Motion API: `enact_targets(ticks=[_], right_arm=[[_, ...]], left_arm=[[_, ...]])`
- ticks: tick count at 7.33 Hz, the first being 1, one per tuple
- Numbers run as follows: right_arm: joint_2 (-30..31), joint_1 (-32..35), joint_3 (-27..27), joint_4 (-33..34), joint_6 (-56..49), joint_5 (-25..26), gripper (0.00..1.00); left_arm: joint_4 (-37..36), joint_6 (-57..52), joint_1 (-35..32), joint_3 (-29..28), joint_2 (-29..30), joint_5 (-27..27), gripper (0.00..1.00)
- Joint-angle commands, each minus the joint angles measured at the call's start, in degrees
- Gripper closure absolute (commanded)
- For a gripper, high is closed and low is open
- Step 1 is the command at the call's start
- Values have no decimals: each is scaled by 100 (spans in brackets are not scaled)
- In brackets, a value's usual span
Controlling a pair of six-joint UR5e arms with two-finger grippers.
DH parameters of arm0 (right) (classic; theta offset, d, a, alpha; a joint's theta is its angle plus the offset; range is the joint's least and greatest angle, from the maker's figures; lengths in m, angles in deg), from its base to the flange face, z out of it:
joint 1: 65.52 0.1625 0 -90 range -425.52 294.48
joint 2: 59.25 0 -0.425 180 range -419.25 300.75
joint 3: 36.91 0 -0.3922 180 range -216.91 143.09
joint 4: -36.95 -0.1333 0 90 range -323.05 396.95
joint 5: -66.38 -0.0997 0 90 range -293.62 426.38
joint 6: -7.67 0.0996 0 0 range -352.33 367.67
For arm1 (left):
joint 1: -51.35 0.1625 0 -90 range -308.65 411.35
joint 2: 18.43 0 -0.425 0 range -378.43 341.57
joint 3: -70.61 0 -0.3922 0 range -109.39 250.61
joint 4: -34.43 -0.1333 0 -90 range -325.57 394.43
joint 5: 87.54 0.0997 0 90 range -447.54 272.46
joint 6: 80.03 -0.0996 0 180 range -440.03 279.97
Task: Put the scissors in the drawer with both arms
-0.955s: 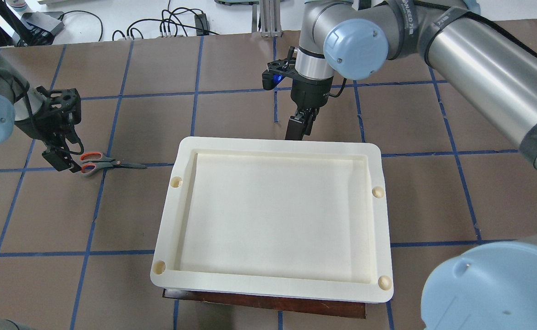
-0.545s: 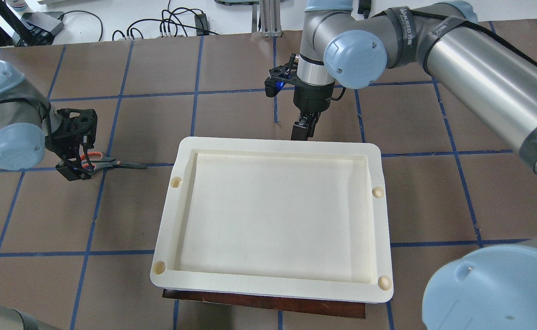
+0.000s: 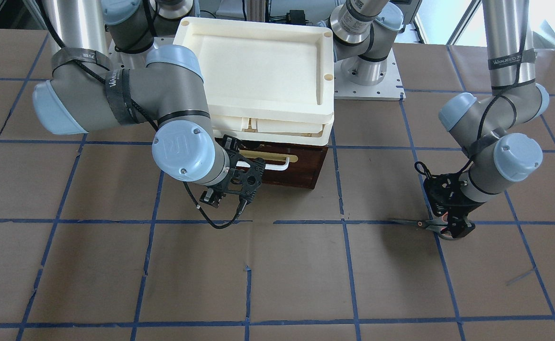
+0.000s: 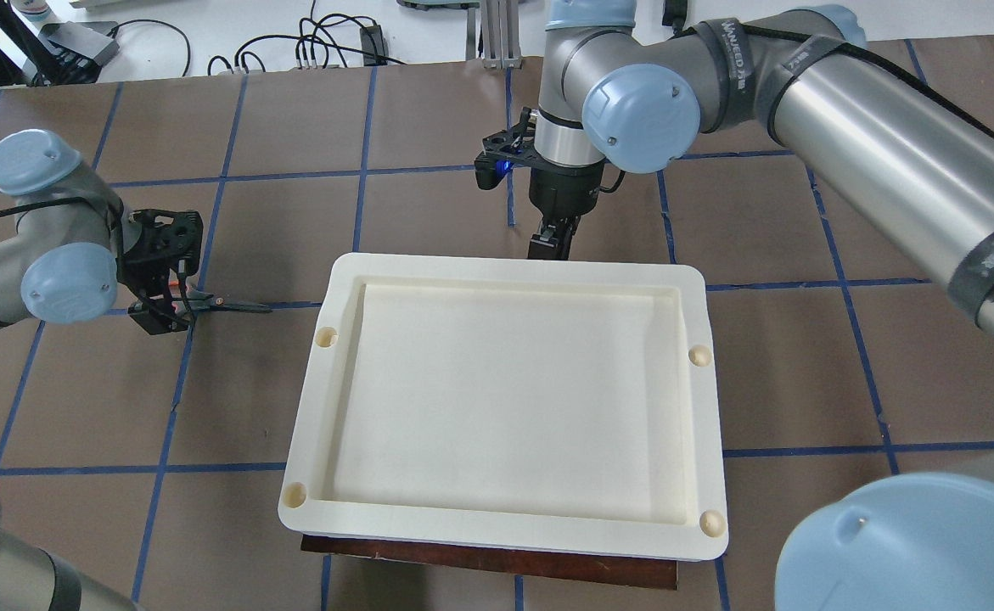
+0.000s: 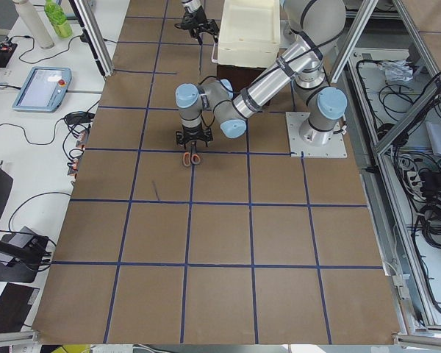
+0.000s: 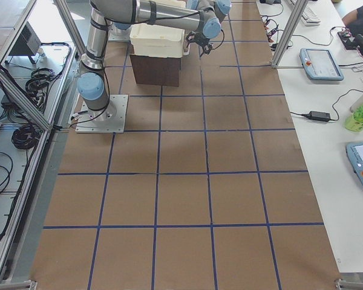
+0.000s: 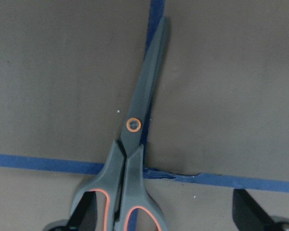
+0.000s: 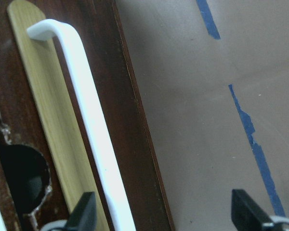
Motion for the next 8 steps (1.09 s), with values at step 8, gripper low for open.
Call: enact_targets(ticks=[8], right_arm=[[-5,45,179,182,-451,-3,0]], left_arm=[[-496,-607,-115,-32,351,31,12]])
